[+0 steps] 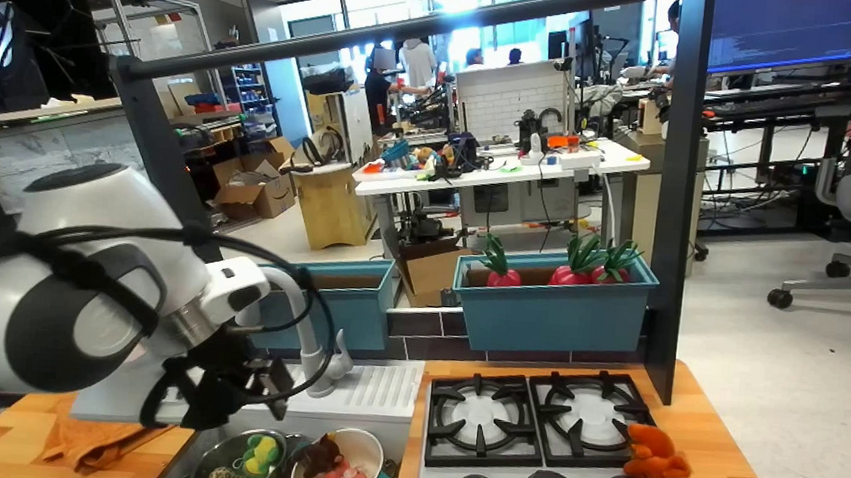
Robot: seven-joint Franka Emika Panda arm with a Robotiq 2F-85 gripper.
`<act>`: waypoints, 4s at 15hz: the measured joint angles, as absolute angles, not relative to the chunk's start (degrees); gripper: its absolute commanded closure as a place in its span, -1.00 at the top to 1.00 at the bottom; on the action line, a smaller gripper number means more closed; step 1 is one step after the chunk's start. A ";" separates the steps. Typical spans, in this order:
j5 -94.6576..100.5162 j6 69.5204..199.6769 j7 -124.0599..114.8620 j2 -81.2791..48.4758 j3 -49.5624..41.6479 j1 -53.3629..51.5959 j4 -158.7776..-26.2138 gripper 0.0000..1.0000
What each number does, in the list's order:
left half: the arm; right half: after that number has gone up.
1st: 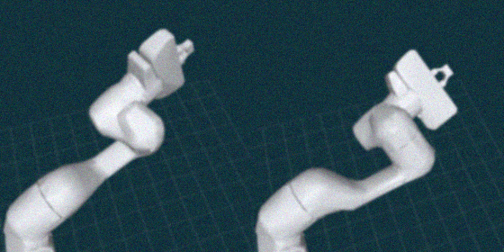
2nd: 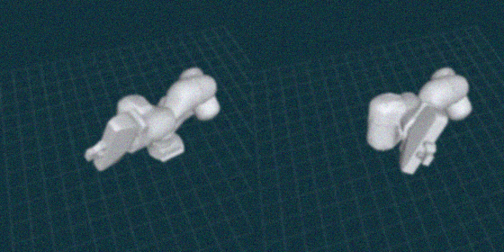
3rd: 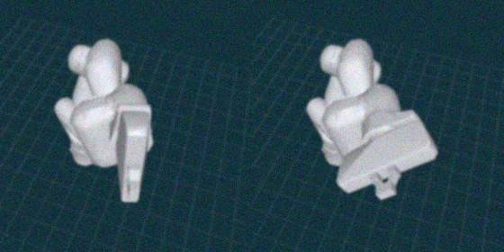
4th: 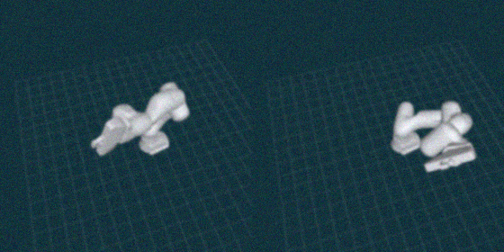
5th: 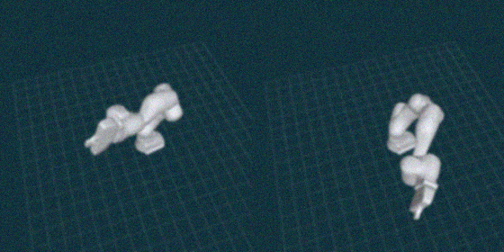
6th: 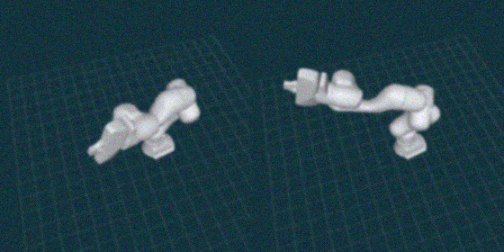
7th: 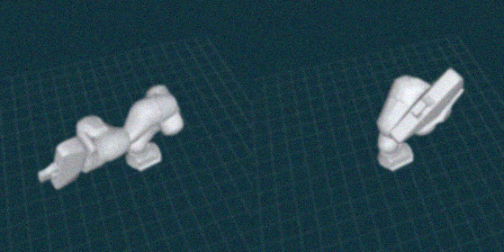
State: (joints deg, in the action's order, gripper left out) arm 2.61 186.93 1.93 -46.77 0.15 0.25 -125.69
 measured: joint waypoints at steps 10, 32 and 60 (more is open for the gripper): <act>-1.01 171.14 -4.21 -54.15 -16.29 11.62 -107.80 1.00; -7.39 149.14 -40.52 -77.07 -25.18 17.08 -68.47 -0.63; -3.32 174.73 9.51 -49.37 8.16 9.77 -122.26 -0.94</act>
